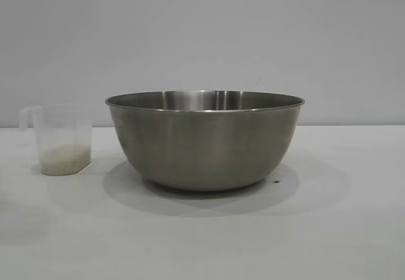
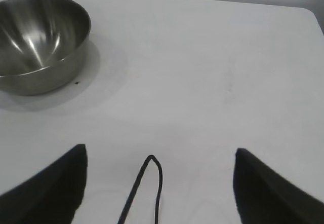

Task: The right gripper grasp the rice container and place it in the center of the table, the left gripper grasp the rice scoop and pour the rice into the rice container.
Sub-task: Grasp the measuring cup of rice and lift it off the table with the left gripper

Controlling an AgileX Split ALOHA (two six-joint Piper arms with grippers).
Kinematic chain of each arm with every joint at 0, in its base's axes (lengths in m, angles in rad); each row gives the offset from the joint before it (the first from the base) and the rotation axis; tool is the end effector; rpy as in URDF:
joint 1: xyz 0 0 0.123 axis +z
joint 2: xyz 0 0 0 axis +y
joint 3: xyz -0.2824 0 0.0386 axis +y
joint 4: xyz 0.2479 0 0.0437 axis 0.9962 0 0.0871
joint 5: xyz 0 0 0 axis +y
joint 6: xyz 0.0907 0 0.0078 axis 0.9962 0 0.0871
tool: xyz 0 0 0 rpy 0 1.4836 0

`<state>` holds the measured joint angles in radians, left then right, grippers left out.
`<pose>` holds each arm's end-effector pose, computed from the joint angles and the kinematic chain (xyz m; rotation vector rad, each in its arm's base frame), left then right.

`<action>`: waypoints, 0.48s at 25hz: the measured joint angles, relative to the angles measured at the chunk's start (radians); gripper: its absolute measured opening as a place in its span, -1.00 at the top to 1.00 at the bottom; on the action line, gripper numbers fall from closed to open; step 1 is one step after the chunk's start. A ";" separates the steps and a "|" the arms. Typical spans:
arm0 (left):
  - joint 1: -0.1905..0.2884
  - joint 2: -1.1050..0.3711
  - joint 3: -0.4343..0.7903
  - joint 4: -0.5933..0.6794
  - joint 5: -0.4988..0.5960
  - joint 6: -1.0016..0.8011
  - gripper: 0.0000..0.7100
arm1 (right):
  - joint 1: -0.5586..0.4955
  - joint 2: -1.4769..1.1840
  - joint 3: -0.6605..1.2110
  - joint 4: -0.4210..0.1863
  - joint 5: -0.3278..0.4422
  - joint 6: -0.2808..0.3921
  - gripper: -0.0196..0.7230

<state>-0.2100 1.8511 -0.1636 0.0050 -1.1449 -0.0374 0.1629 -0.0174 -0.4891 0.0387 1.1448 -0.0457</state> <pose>0.2067 -0.0445 0.0922 0.1799 2.0219 -0.1595 -0.0104 0.0015 0.2674 -0.2250 2.1115 0.1164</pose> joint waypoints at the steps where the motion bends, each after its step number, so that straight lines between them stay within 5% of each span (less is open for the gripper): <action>1: 0.000 0.000 -0.010 0.005 0.000 0.008 0.61 | 0.000 0.000 0.000 0.000 0.000 0.000 -0.52; 12: 0.000 0.064 -0.117 -0.005 0.000 0.045 0.62 | 0.000 0.000 0.000 0.000 0.000 0.000 -0.52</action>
<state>-0.2100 1.9149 -0.2804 -0.0002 -1.1449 0.0075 0.1629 -0.0174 -0.4891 0.0387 1.1448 -0.0457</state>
